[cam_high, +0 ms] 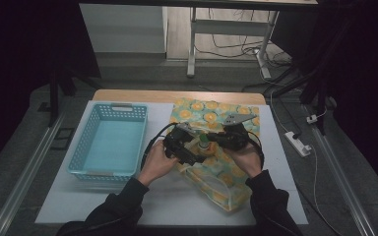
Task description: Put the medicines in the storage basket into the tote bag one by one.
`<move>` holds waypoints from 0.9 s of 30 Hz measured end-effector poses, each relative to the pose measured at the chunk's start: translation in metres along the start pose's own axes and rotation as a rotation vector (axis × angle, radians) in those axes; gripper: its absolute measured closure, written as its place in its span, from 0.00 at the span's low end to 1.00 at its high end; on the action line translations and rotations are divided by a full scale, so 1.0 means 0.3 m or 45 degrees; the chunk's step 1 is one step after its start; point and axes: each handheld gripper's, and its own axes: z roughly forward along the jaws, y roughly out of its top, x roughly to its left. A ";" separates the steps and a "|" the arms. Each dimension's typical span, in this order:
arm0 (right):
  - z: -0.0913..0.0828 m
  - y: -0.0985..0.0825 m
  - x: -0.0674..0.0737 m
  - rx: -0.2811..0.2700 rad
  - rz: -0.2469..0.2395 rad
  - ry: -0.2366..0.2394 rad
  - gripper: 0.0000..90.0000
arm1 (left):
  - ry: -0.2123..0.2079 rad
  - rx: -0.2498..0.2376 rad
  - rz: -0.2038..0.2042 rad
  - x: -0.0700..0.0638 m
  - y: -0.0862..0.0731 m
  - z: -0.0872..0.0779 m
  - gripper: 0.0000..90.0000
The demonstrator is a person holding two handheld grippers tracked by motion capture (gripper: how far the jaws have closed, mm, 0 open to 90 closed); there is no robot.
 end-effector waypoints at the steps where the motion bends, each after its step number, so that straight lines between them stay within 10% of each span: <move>1: 0.000 0.000 0.001 -0.001 0.000 -0.001 1.00 | -0.006 0.005 0.002 -0.005 -0.003 0.002 0.01; 27: 0.004 0.001 0.007 0.005 -0.006 0.012 1.00 | 0.024 0.209 0.115 -0.066 -0.127 0.093 0.00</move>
